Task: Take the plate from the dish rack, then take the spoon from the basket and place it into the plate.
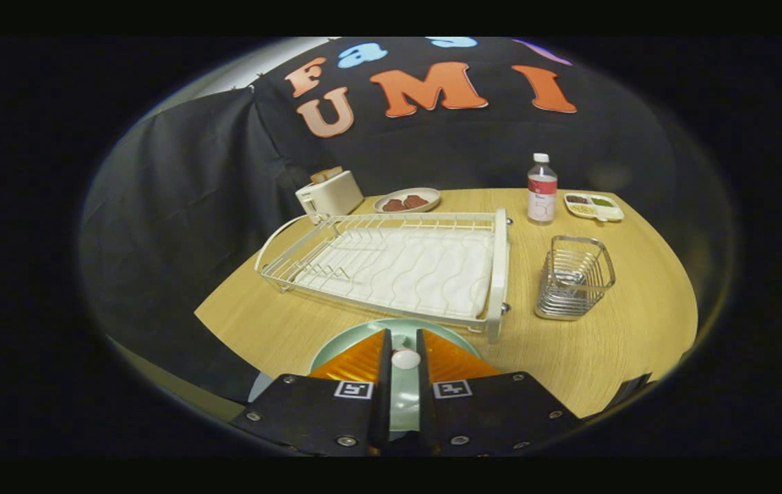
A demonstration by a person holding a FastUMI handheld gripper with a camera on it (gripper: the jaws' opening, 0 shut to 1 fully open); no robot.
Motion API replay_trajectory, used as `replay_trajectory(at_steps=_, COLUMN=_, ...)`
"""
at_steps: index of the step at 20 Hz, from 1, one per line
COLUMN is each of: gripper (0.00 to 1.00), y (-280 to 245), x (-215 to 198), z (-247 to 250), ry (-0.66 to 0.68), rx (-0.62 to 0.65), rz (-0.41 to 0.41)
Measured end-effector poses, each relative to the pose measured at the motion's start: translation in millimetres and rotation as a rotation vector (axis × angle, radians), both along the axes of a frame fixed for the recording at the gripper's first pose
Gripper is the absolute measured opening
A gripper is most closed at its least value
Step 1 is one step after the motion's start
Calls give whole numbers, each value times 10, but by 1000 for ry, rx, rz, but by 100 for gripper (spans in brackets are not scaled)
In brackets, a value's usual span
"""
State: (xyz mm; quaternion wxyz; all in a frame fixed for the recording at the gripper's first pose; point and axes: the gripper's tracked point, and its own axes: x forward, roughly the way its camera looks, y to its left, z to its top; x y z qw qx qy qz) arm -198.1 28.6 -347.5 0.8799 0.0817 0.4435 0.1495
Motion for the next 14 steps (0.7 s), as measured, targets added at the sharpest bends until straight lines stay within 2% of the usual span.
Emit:
replay_trajectory(at_steps=6, gripper=25, y=-188, x=-170, z=-191, ry=98, rx=59, rz=-124)
replay_trajectory(at_steps=14, gripper=40, y=-401, x=-257, z=-340, ry=172, rx=27, rz=-197)
